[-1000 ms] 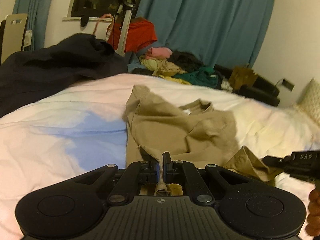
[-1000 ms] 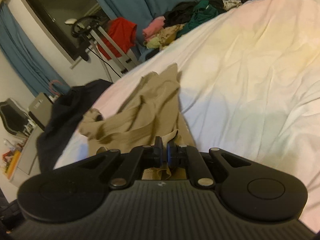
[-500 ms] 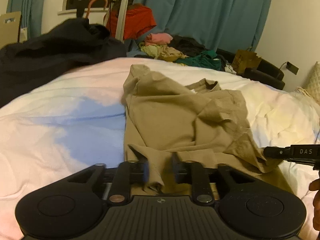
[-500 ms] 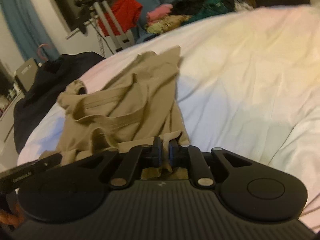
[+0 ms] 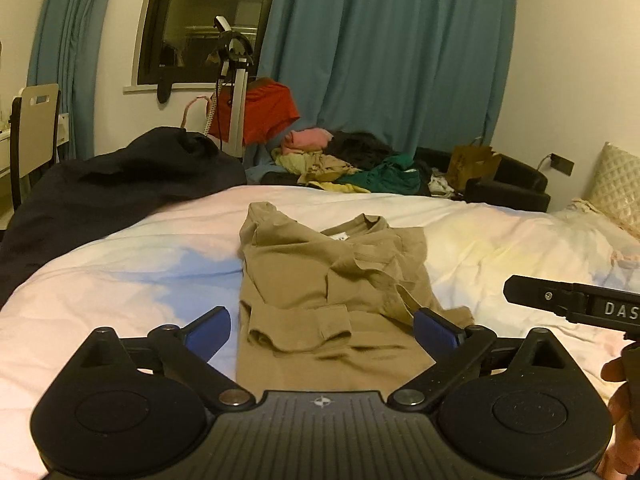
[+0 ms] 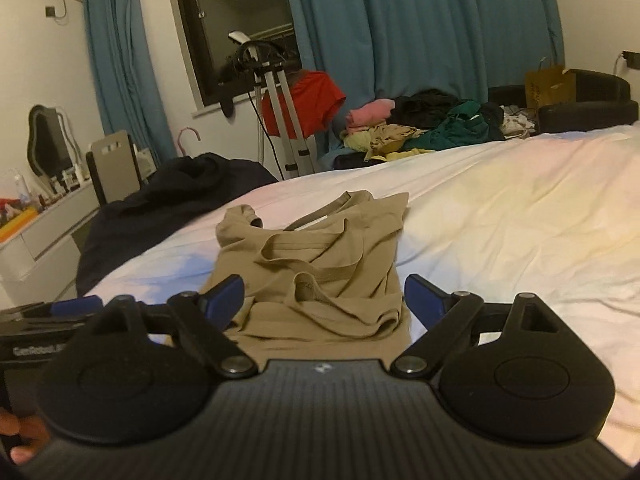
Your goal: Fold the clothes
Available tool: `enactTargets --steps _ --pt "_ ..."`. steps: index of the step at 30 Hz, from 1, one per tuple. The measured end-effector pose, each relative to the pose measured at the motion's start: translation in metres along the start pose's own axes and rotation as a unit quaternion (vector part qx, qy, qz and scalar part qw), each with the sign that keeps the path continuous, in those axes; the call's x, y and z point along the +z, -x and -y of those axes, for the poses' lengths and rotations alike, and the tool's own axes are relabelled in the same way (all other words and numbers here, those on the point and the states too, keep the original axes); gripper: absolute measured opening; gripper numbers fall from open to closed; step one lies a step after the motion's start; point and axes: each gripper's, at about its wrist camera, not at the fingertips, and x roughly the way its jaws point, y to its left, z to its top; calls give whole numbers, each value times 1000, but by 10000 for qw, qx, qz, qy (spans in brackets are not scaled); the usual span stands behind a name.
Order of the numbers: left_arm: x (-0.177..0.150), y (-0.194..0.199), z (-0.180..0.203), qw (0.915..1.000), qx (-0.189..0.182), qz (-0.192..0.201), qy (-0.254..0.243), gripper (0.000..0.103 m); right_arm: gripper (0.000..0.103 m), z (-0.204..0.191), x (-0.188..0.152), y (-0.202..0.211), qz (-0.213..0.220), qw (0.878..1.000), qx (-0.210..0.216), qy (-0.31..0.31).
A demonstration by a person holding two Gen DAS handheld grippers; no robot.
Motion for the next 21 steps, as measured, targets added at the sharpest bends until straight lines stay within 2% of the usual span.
enactTargets --steps 1,4,7,9,11,14,18,19,20,21 --pt "-1 8 -1 10000 -9 -19 37 99 88 0 -2 5 9 10000 -13 -23" --pt "-12 19 -18 9977 -83 -342 572 99 88 7 -10 14 -48 9997 -70 -237" --pt "-25 19 -40 9908 -114 -764 1107 93 88 25 -17 16 -291 9950 14 -955" --pt "-32 15 -56 9827 -117 -1034 1529 88 88 45 -24 13 -553 9830 191 -1741" --pt "-39 8 -71 9706 -181 -1262 2042 83 89 61 -35 11 -785 9675 326 -2380" --pt "-49 -3 -82 9535 -308 -1532 2576 80 89 75 -53 9 -1041 9449 433 -3074" --pt "-60 -16 -81 9441 -339 -1789 2749 72 90 87 -76 4 -1366 9134 476 -3806" --pt "-61 -18 -80 9439 -310 -1820 2740 72 87 88 -81 1 -1463 9065 477 -3931" --pt "-62 -20 -78 9437 -282 -1848 2728 72 81 89 -86 -2 -1556 8997 504 -4047" --pt "-61 -21 -77 9451 -259 -1841 2689 72 81 90 -90 -5 -1641 8934 537 -4148"
